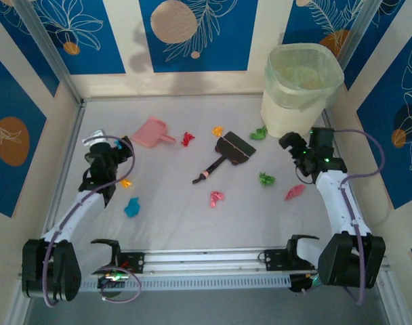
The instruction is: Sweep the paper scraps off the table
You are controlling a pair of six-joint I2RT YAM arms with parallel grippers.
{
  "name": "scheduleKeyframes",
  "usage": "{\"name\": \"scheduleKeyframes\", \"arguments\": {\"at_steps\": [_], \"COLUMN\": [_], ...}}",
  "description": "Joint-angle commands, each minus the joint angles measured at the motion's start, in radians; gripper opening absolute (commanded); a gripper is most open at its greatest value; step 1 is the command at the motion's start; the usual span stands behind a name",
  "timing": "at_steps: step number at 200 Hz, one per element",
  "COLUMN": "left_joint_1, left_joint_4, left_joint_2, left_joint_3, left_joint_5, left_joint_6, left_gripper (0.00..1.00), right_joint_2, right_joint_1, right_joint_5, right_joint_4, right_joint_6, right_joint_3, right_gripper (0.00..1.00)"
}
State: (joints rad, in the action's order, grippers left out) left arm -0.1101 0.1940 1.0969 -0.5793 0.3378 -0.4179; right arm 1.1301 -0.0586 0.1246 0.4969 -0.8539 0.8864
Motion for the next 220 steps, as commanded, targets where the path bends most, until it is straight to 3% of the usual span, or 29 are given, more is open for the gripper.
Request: {"name": "scheduleKeyframes", "arguments": {"at_steps": [1,23,61,100,121,162,220], "left_joint_1": [-0.116,-0.27,-0.46,-0.516,-0.55,-0.618,-0.674], "left_joint_4": [-0.114,-0.078,-0.135,-0.312,-0.445,-0.662,-0.868], "left_joint_2": [0.066,0.124,0.273,0.432,0.542,0.759,1.046], "left_joint_3": [-0.03,-0.053,-0.188,-0.391,-0.533,-0.806,-1.163], "left_joint_5": [0.107,0.112,-0.102,-0.362,-0.43,-0.391,-0.306], "left_joint_6": [-0.138,-0.133,-0.039,0.122,0.215,0.343,0.363], "left_gripper": [1.0,1.0,1.0,0.99,0.96,0.94,0.91], "right_joint_2": [0.016,0.077,0.207,0.234,0.23,0.106,-0.047], "right_joint_1": [0.144,0.296,0.451,0.499,0.497,0.48,0.427], "right_joint_5": [0.079,0.131,0.126,0.129,0.166,0.214,0.219], "right_joint_4": [0.123,0.177,0.223,0.244,0.301,0.329,0.34], "right_joint_6": [-0.16,-0.208,-0.222,-0.219,-0.202,-0.2,-0.155], "right_joint_3": [0.03,0.059,0.11,0.115,0.121,0.061,-0.021], "right_gripper": [0.99,0.99,0.95,0.94,0.94,0.92,0.9]}}
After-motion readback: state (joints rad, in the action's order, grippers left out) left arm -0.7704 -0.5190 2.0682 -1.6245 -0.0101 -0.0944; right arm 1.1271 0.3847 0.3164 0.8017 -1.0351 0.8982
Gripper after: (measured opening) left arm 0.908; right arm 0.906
